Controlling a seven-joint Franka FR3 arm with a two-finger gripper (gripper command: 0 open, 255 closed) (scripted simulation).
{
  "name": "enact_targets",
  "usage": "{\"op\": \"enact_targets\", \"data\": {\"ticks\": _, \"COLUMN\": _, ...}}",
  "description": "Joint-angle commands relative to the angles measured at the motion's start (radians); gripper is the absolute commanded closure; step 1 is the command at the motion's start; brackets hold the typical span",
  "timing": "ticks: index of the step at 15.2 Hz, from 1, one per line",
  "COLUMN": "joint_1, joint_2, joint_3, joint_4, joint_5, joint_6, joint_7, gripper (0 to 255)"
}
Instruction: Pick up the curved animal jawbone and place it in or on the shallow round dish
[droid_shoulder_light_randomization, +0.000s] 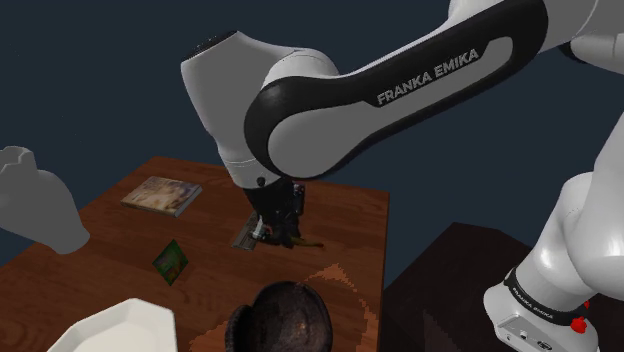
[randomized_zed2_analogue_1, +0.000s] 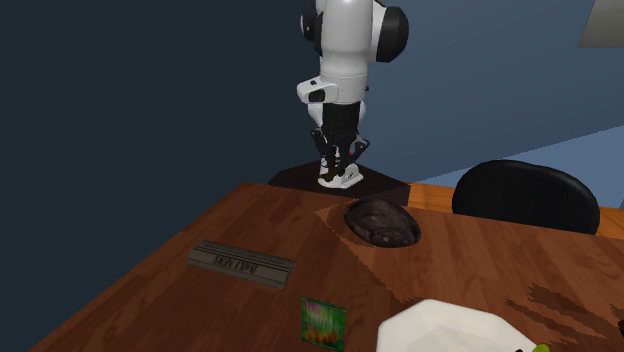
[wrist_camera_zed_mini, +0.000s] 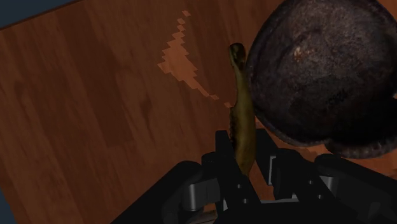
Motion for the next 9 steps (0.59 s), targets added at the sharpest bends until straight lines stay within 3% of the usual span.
{"op": "enact_targets", "data": {"ticks": 1, "joint_1": 0.032, "joint_2": 0.032, "joint_3": 0.020, "joint_4": 0.030, "joint_5": -0.011, "joint_6": -0.005, "joint_7": 0.055, "gripper": 255}}
{"op": "enact_targets", "data": {"ticks": 7, "joint_1": 0.140, "joint_2": 0.127, "joint_3": 0.071, "joint_4": 0.124, "joint_5": -0.047, "joint_6": -0.025, "joint_7": 0.216, "gripper": 255}}
{"op": "enact_targets", "data": {"ticks": 9, "joint_1": 0.141, "joint_2": 0.133, "joint_3": 0.068, "joint_4": 0.104, "joint_5": -0.051, "joint_6": -0.001, "joint_7": 0.219, "gripper": 255}}
